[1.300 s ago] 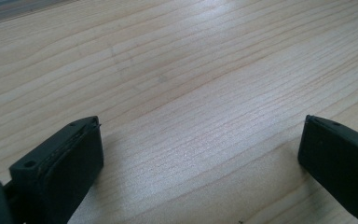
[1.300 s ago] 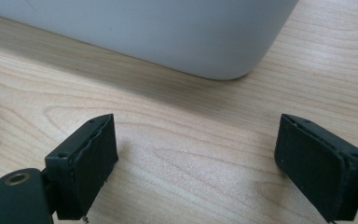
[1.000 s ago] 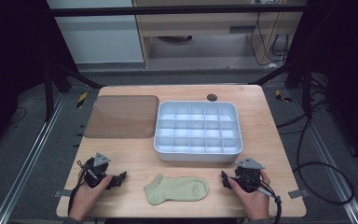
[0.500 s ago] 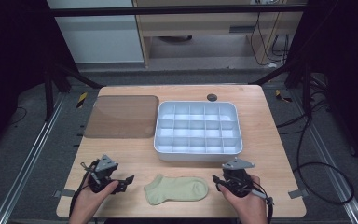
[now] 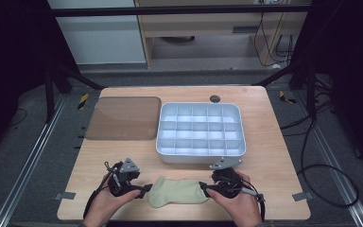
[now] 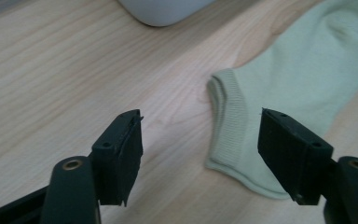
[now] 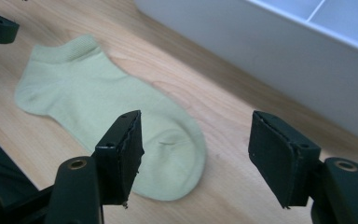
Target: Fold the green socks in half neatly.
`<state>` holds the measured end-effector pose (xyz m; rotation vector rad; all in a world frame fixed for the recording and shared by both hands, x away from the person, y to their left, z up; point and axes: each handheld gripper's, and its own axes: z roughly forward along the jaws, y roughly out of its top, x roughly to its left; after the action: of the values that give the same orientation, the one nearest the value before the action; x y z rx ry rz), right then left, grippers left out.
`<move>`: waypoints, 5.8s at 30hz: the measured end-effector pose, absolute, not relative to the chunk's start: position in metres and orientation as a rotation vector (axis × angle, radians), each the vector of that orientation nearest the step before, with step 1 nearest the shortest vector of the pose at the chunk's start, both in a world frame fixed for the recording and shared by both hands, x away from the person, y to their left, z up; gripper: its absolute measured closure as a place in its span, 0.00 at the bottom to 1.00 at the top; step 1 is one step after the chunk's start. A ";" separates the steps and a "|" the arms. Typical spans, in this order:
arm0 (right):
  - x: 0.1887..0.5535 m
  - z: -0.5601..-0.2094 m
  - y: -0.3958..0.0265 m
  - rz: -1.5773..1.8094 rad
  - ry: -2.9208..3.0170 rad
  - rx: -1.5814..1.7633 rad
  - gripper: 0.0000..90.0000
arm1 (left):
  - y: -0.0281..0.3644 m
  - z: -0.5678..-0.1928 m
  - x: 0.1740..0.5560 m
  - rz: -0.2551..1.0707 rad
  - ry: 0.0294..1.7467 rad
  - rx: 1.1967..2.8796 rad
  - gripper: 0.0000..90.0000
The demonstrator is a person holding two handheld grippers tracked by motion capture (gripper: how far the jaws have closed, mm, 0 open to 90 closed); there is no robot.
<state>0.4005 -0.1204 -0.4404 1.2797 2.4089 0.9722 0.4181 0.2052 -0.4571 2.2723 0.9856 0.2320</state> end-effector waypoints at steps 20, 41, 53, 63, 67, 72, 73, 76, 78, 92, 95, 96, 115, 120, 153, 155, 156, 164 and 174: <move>0.400 -0.460 -0.107 0.874 2.449 1.313 0.31 | 0.190 -0.461 0.414 0.223 0.922 2.345 0.31; 0.399 -0.474 -0.104 0.846 2.497 1.314 0.43 | 0.191 -0.469 0.412 0.260 0.927 2.385 0.35; 0.398 -0.477 -0.105 0.866 2.496 1.330 0.54 | 0.187 -0.472 0.413 0.259 0.914 2.405 0.41; 0.400 -0.480 -0.104 0.839 2.489 1.351 0.51 | 0.186 -0.473 0.413 0.268 0.909 2.414 0.46; 0.402 -0.481 -0.103 0.843 2.492 1.360 0.54 | 0.185 -0.475 0.414 0.269 0.902 2.429 0.49; 0.400 -0.481 -0.101 0.819 2.505 1.324 0.62 | 0.182 -0.477 0.416 0.251 0.901 2.427 0.56; 0.399 -0.481 -0.100 0.816 2.507 1.311 0.63 | 0.181 -0.477 0.416 0.249 0.901 2.429 0.57; 0.398 -0.481 -0.099 0.813 2.517 1.302 0.64 | 0.181 -0.478 0.417 0.248 0.901 2.438 0.60; 0.398 -0.481 -0.099 0.813 2.517 1.306 0.64 | 0.182 -0.478 0.418 0.233 0.910 2.435 0.60; 0.396 -0.480 -0.098 0.815 2.533 1.302 0.62 | 0.188 -0.476 0.418 0.192 0.926 2.459 0.65; 0.396 -0.480 -0.098 0.815 2.531 1.308 0.61 | 0.188 -0.477 0.418 0.172 0.919 2.460 0.70; 0.396 -0.480 -0.098 0.817 2.530 1.309 0.60 | 0.188 -0.477 0.418 0.169 0.917 2.459 0.71; 0.397 -0.483 -0.101 0.822 2.548 1.303 0.73 | 0.190 -0.476 0.419 0.157 0.900 2.449 0.88; 0.397 -0.482 -0.100 0.826 2.558 1.268 0.89 | 0.191 -0.475 0.419 0.168 0.896 2.450 0.88; 0.397 -0.472 -0.086 0.896 2.543 1.254 0.96 | 0.195 -0.444 0.417 0.186 0.851 2.446 0.88; 0.397 -0.472 -0.083 0.905 2.542 1.256 0.96 | 0.193 -0.439 0.416 0.184 0.837 2.443 0.88; 0.397 -0.472 -0.083 0.905 2.542 1.256 0.96 | 0.193 -0.439 0.416 0.184 0.837 2.443 0.88; 0.398 -0.473 -0.076 0.927 2.546 1.253 0.96 | 0.182 -0.433 0.415 0.178 0.797 2.456 0.90; 0.399 -0.475 -0.071 0.960 2.536 1.265 0.96 | 0.162 -0.420 0.410 0.168 0.752 2.429 0.90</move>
<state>0.3994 -0.0714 -0.4752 1.2653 2.5365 0.9595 0.4101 0.1623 -0.4202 2.4286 0.7515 0.1675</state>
